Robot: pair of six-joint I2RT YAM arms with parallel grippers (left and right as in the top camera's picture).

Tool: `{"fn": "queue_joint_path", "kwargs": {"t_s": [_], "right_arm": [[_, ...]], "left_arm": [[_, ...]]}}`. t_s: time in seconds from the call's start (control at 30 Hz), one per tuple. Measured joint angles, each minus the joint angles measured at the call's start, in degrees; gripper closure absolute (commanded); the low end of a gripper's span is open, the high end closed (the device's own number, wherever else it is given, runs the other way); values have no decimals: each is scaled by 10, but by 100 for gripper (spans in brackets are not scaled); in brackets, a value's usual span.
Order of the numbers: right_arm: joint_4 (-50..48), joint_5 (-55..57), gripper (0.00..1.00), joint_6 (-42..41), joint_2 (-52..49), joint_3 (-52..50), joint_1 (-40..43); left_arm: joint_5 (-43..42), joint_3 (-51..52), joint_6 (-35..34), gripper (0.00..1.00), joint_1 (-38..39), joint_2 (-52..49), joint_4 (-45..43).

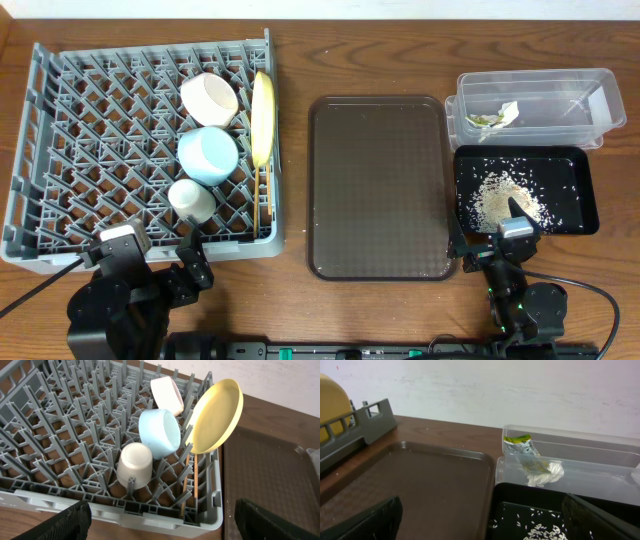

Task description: Sort waste into correct bins and load items into the dishwasher rack

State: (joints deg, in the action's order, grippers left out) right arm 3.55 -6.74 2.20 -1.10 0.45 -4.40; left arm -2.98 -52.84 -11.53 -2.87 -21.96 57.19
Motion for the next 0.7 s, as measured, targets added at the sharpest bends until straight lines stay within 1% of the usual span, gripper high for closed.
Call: {"fn": "queue_joint_path", "kwargs": {"t_s": [0.33,0.4,0.47,0.57,0.7], "right_arm": [[0,0,1,0,0,0,0],[0,0,1,0,0,0,0],[0,0,1,0,0,0,0],[0,0,1,0,0,0,0],[0,0,1,2,0,0,0]], "left_arm": [[4,1,2,7,0,0,5],[8,13,3,7,0,3,-6],[12,49,6,7,0,17,-33],[17,136,9,7,0,66,-82],[19,272,9,7,0,167,-186]]}}
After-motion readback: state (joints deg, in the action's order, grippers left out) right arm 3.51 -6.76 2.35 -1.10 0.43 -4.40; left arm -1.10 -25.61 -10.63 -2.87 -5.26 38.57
